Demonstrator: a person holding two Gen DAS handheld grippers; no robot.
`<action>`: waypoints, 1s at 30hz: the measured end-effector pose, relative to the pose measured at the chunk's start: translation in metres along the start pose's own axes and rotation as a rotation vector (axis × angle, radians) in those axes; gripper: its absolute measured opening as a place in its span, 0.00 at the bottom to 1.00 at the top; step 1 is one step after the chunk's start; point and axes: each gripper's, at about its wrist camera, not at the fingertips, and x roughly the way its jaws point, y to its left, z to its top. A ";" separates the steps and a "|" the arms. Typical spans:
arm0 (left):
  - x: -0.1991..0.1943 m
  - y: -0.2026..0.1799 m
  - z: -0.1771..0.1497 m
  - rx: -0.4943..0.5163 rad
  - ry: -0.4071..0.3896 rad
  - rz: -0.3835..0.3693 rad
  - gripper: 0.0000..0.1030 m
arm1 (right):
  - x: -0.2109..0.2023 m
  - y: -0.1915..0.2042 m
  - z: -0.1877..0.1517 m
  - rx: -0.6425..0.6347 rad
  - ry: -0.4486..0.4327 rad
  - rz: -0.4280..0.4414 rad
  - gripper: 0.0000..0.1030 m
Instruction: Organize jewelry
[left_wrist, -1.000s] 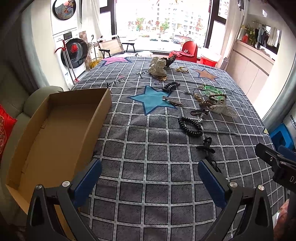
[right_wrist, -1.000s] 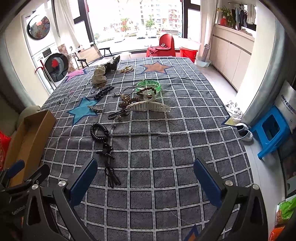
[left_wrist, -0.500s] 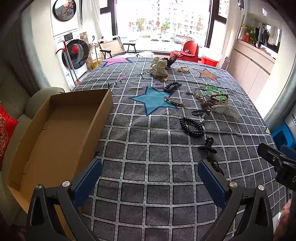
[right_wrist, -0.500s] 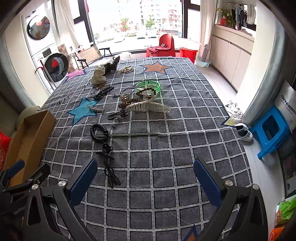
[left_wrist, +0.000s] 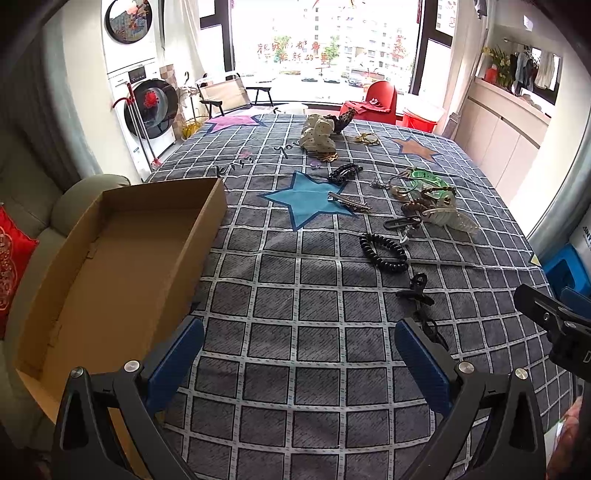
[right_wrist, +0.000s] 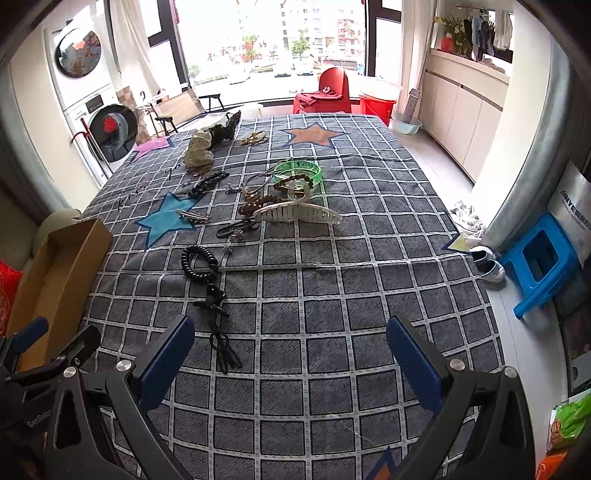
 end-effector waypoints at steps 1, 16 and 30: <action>0.000 0.000 0.000 0.000 0.000 0.000 1.00 | 0.000 0.000 0.000 -0.001 0.000 0.000 1.00; -0.001 -0.001 0.000 0.001 0.001 0.002 1.00 | 0.000 0.000 0.000 0.000 0.002 0.000 1.00; -0.001 0.000 -0.001 0.007 0.003 0.005 1.00 | 0.002 -0.001 -0.002 0.003 0.007 -0.001 1.00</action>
